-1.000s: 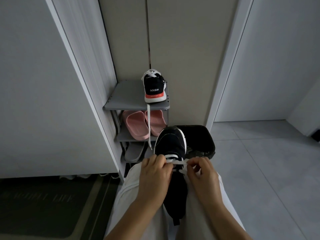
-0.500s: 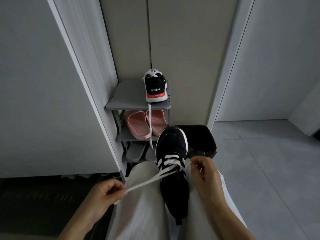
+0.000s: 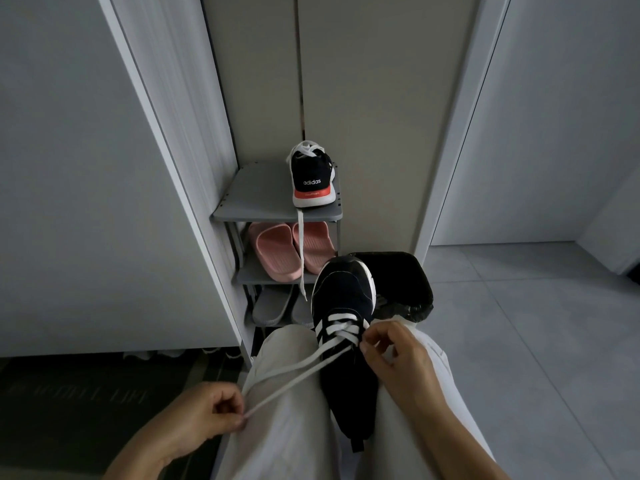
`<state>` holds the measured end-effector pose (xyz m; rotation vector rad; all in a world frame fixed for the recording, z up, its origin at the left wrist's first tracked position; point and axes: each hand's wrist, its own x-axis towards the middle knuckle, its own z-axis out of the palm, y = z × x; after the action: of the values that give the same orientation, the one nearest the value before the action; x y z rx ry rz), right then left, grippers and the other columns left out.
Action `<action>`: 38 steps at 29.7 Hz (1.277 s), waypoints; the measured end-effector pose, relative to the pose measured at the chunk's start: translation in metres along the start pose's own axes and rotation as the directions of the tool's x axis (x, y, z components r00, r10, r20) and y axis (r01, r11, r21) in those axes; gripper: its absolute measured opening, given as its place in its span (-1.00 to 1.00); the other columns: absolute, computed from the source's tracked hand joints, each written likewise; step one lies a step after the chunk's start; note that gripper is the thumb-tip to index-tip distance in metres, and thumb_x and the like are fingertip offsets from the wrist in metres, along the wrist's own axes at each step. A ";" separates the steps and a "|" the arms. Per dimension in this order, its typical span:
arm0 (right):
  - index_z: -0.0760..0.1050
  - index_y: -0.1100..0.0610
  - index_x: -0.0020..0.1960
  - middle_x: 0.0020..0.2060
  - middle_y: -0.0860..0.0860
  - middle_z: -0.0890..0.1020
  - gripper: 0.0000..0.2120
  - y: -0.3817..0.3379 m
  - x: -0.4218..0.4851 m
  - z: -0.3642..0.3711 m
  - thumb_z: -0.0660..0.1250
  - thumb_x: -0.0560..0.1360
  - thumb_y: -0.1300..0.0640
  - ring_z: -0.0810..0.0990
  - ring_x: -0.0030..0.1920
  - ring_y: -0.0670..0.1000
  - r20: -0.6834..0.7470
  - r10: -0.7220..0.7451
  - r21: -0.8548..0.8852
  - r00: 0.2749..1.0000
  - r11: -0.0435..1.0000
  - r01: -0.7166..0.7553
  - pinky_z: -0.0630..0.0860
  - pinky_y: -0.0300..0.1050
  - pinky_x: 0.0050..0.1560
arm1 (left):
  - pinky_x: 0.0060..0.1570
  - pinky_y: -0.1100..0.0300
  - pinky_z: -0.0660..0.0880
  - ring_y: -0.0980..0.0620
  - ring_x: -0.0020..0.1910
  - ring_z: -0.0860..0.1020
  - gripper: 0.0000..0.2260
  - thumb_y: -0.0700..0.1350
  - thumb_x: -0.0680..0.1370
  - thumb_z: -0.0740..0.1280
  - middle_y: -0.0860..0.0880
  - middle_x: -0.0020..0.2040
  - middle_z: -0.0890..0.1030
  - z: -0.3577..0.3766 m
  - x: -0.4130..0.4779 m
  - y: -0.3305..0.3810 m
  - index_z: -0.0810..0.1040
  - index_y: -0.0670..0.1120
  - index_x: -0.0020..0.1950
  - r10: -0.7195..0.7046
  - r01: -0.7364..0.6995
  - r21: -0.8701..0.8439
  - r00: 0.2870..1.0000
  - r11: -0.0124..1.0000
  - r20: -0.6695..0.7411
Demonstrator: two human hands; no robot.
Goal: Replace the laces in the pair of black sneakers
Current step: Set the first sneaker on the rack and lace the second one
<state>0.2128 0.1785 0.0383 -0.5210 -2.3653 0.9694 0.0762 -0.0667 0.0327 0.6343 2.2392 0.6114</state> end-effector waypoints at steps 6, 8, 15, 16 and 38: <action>0.46 0.07 -0.09 -0.25 -0.15 0.49 -0.84 -0.003 0.001 0.003 0.43 0.42 0.09 0.45 -0.18 -0.23 0.015 0.079 -0.016 0.997 0.997 -0.079 0.33 -0.51 -0.16 | -0.17 0.38 0.45 0.22 -0.13 0.55 -0.96 -0.06 0.53 0.31 0.09 -0.10 0.58 0.005 0.010 0.024 0.54 0.05 -0.04 0.132 -0.124 0.046 0.961 0.991 -0.245; 0.43 0.10 -0.09 -0.29 -0.17 0.42 -0.80 -0.007 0.001 0.004 0.43 0.42 0.07 0.43 -0.22 -0.25 0.034 0.059 -0.088 0.998 0.995 -0.056 0.30 -0.53 -0.16 | -0.14 0.42 0.41 0.21 -0.09 0.53 -0.91 -0.09 0.52 0.33 0.13 -0.05 0.55 0.015 0.021 0.042 0.53 0.04 0.02 0.238 -0.257 0.019 0.862 0.966 -0.447; 0.49 0.21 -0.11 -0.39 -0.13 0.43 -0.85 -0.001 0.000 0.006 0.43 0.38 0.23 0.39 -0.15 -0.43 -0.006 0.032 -0.073 0.999 0.997 -0.032 0.27 -0.59 -0.22 | -0.13 0.31 0.41 0.13 -0.13 0.51 -0.84 -0.14 0.48 0.35 0.09 -0.12 0.53 0.038 0.055 0.083 0.52 -0.06 0.05 0.373 -0.321 0.194 0.837 0.927 -0.401; 0.49 0.21 -0.12 -0.39 -0.12 0.44 -0.85 -0.001 -0.001 0.005 0.44 0.37 0.26 0.40 -0.16 -0.44 -0.016 0.026 -0.064 1.000 0.998 -0.027 0.27 -0.60 -0.22 | -0.18 0.39 0.36 0.15 -0.14 0.50 -0.86 -0.15 0.49 0.33 0.09 -0.12 0.53 0.033 0.052 0.081 0.53 -0.06 0.03 0.384 -0.287 0.276 0.819 0.917 -0.426; 0.56 0.10 -0.08 -0.28 -0.04 0.65 -0.81 -0.078 -0.048 0.042 0.20 0.58 0.09 0.62 -0.09 -0.11 0.540 -0.145 0.682 0.829 0.654 -0.329 0.41 -0.34 0.09 | -0.37 0.37 0.39 0.20 -0.40 0.45 -0.87 -0.04 0.48 0.38 0.15 -0.33 0.48 -0.029 0.020 0.118 0.57 -0.10 -0.12 0.373 -0.376 0.119 0.730 0.919 -0.573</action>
<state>0.2143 0.0789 0.0544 -0.0034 -2.0639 2.2712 0.0727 0.0296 0.1101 1.0224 2.6927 1.1502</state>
